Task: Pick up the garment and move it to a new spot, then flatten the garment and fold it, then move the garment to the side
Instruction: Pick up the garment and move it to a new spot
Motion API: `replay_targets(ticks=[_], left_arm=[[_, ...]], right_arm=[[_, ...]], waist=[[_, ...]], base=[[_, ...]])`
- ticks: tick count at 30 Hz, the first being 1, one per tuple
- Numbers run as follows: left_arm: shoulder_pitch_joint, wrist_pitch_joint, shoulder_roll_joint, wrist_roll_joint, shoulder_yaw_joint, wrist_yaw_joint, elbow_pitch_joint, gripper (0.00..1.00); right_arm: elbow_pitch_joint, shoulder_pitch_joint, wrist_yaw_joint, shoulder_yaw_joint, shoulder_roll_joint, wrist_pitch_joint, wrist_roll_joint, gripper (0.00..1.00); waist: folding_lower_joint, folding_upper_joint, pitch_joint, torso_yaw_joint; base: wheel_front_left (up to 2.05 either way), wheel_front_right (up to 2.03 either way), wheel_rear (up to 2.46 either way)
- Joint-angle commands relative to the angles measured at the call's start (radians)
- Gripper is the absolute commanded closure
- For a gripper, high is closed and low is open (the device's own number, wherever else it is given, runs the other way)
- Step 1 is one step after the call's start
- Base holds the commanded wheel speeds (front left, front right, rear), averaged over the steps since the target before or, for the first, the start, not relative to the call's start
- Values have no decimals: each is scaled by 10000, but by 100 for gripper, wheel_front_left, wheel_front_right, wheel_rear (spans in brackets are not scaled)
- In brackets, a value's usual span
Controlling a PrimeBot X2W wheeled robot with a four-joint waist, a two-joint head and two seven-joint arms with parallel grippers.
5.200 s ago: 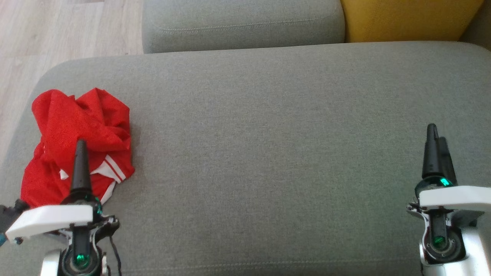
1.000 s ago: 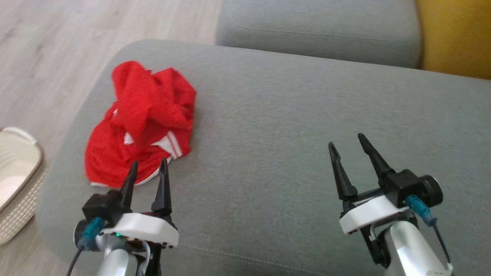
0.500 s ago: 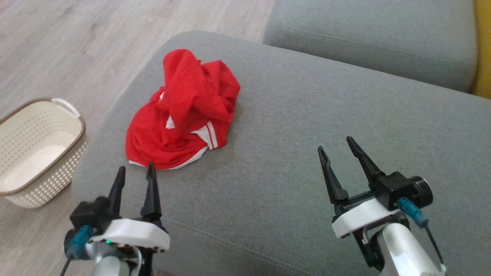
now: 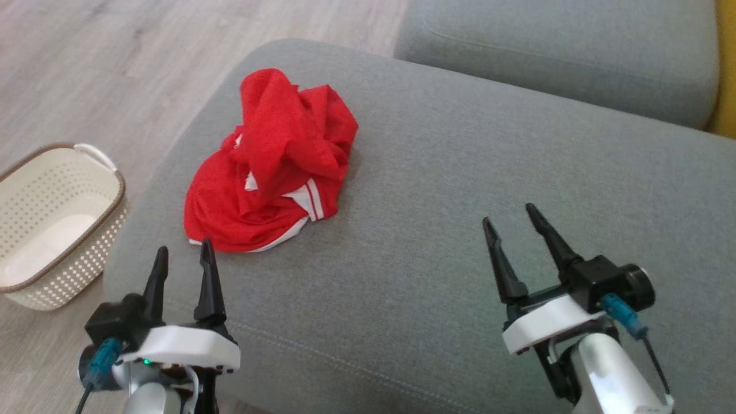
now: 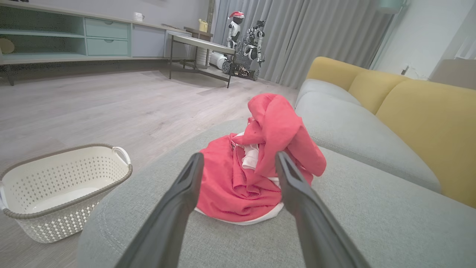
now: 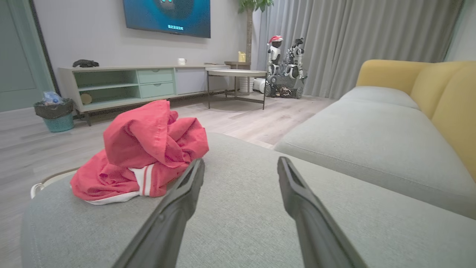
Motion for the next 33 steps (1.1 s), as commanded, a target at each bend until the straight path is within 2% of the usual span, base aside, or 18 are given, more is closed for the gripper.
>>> replay_targets(ticks=[1,9,14,18,24,33], left_arm=[[-508,-122,26,182,370,-77,-400,0],[-1602,-122,64,449,845,-614,0,0],[-2646,-122,211,246,1008,-1012,821,0],[-4048,200,579,-1,1006,-1350,1860,0],[-5407,731,893,-333,1128,-1485,2803,0],[-6848,1489,1537,-73,1027,-1246,4732,0]], right_arm=[[-368,-298,75,67,-45,3,-54,0],[-1171,-395,75,-1207,-45,322,-632,0],[-1893,-438,75,-2064,-45,513,-890,0],[-2545,-535,75,-2642,-45,748,-1141,0],[-3012,-677,75,-2784,-45,926,-1313,0],[-3342,-744,75,-2521,-45,980,-1326,0]], waist=[[0,0,143,-159],[0,0,1231,-862],[0,0,1980,-1271],[0,0,2678,-1652],[0,0,3227,-1964],[0,0,3711,-2347]], base=[[0,0,0],[0,0,0],[0,0,0],[0,0,0],[0,0,0],[0,0,0]])
